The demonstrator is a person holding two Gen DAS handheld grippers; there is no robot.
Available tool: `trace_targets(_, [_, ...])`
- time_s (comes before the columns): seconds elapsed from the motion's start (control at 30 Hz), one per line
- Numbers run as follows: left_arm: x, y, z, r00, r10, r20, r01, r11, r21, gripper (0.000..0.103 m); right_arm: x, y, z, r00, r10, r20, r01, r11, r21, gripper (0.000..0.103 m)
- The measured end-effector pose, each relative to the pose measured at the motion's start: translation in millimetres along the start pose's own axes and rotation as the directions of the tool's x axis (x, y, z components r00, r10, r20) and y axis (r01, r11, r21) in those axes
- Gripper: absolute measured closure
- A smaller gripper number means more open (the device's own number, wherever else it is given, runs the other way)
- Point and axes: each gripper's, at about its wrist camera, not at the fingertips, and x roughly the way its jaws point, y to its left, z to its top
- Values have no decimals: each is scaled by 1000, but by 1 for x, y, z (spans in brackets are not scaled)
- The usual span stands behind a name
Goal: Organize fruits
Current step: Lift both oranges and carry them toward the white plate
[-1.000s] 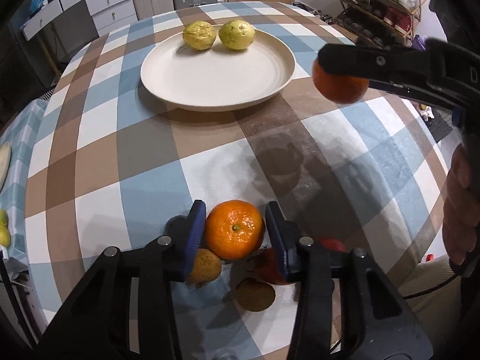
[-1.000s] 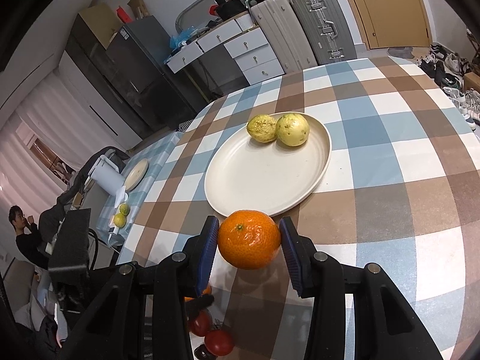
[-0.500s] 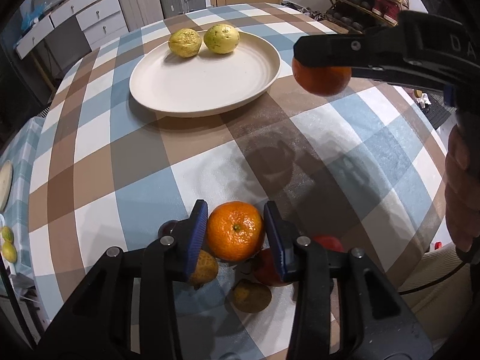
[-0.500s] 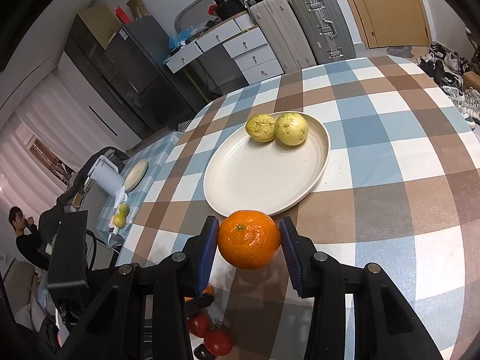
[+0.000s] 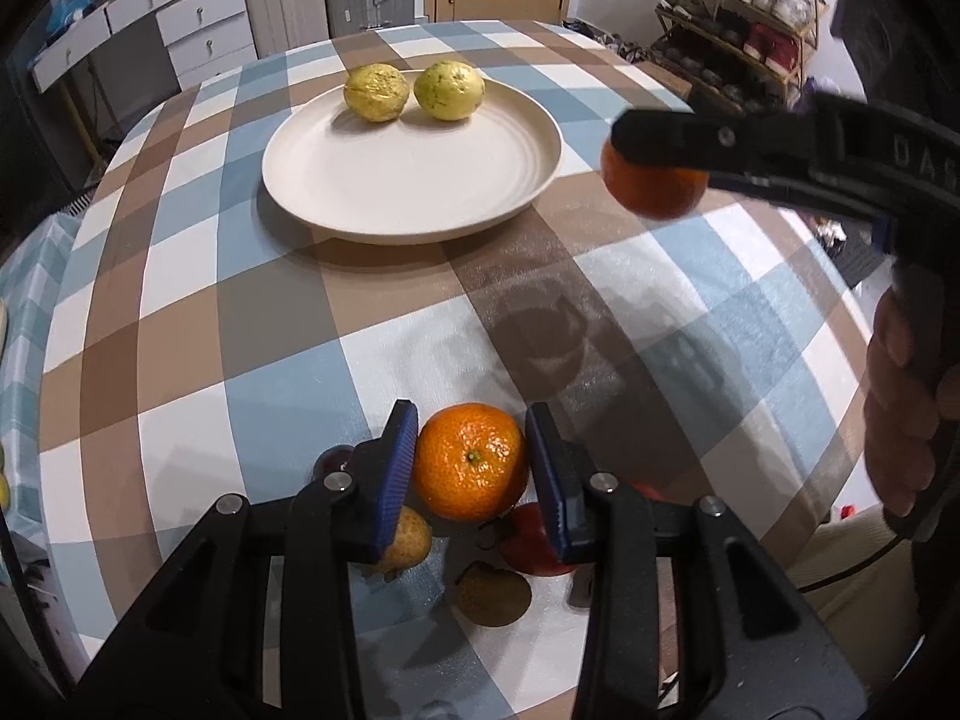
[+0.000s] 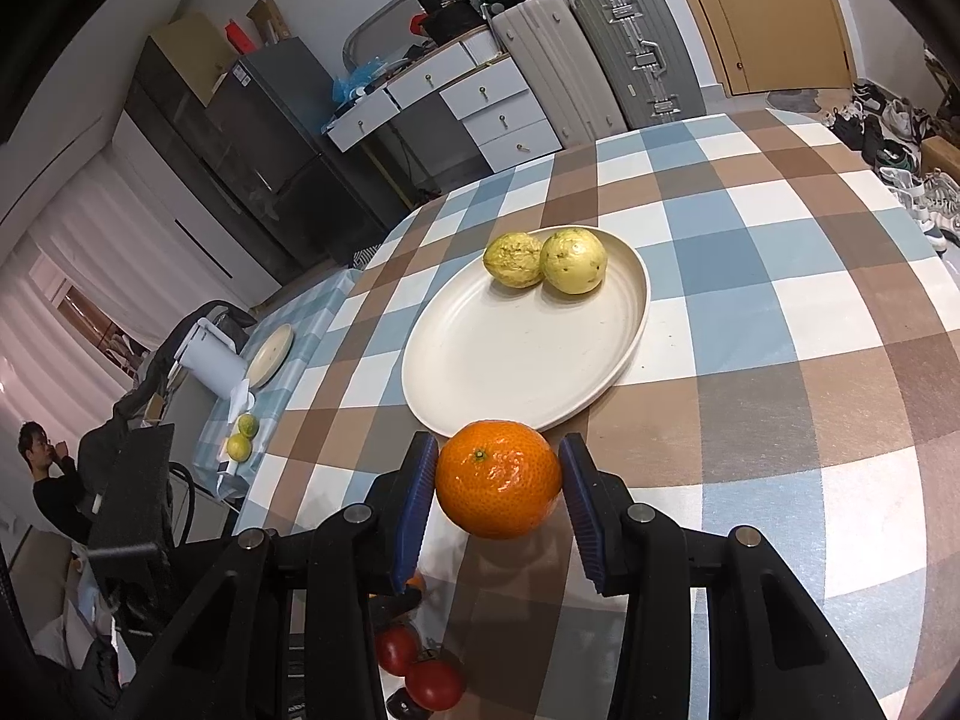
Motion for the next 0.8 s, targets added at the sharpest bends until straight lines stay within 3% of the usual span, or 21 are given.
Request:
trace_targets(0.5, [-25, 37, 17, 993, -77, 94, 92, 983, -160, 69, 4, 2, 0, 1000, 20, -16, -20, 1000, 8, 60])
trace_targets(0.8, [-33, 77, 50, 984, -98, 151, 135, 956, -261, 69, 13, 9, 3, 999, 39, -25, -39, 999, 20, 61])
